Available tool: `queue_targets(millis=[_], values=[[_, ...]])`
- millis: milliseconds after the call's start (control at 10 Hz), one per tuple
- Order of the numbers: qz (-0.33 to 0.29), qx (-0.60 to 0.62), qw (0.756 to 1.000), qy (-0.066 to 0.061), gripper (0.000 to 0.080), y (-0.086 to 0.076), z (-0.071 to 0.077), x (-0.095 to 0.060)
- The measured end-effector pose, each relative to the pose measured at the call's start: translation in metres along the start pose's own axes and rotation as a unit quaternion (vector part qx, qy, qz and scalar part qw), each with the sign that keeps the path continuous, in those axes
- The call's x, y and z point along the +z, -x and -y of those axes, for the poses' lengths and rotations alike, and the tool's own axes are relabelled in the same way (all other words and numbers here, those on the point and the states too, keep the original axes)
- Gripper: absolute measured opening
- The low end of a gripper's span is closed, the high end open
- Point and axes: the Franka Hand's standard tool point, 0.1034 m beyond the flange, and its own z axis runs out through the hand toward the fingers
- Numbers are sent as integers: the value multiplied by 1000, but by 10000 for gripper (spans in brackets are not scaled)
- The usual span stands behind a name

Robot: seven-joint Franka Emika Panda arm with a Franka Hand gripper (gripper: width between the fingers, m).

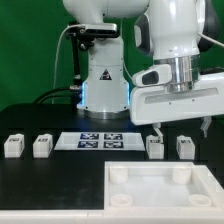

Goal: Assemble one leg

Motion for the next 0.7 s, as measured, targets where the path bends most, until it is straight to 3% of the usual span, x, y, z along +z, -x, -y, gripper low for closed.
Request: queue_targets(millis=[200,400,700], values=[[23,0,1000,1,649,3,0,1],[124,21,992,5,649,10,13,-1],[298,31,954,3,649,12,24,2]])
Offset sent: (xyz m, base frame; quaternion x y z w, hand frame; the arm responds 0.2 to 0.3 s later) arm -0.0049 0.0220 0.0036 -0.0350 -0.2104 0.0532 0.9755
